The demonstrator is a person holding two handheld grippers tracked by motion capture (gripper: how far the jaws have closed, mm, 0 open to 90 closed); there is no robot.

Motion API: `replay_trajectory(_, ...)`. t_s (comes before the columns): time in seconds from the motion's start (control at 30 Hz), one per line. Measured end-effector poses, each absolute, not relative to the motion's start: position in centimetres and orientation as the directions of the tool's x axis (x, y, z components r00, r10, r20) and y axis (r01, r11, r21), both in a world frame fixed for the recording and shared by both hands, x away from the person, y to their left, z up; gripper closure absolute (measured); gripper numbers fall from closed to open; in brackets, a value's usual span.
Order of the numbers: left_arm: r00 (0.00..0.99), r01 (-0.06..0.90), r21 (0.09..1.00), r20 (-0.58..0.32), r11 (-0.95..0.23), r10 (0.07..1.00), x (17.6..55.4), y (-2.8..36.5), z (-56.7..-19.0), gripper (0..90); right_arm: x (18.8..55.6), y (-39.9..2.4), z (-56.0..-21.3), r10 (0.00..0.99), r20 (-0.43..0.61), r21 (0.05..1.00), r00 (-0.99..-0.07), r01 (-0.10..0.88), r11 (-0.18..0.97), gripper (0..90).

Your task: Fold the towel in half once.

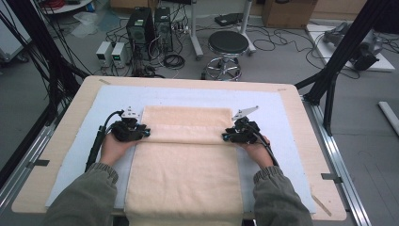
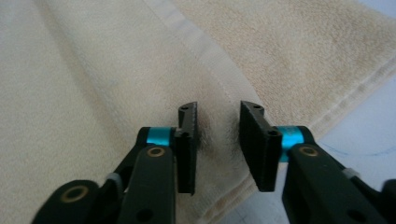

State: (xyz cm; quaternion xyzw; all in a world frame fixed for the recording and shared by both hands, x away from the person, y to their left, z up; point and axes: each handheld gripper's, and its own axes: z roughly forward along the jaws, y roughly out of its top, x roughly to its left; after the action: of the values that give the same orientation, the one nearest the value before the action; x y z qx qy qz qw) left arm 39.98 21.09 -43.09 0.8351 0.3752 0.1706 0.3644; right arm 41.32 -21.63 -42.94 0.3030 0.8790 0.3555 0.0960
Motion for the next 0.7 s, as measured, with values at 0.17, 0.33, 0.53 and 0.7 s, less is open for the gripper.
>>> replay_trajectory(0.17, 0.664, 0.496, 0.744, 0.008, -0.449, 0.747, 39.8, 21.0, -42.9, 82.4, 41.2, -21.5, -42.7, 0.590, 0.043, 0.681, -0.806, 0.456, 0.573, 80.8)
replay_trajectory(0.33, 0.662, 0.480, 0.764, 0.008, -0.432, 0.750, 39.5, 21.2, -42.1, 84.2, 41.1, -21.7, -42.3, 0.580, 0.044, 0.690, -0.813, 0.445, 0.571, 83.6)
replay_trajectory(0.53, 0.658, 0.440, 0.812, 0.000, -0.385, 0.753, 38.7, 21.9, -40.5, 84.3, 40.3, -22.3, -40.8, 0.572, 0.053, 0.736, -0.819, 0.419, 0.531, 84.0)
replay_trajectory(0.7, 0.675, 0.395, 0.835, 0.019, -0.383, 0.738, 37.3, 22.3, -39.1, 84.3, 38.9, -22.8, -39.0, 0.550, 0.043, 0.774, -0.834, 0.376, 0.509, 84.1)
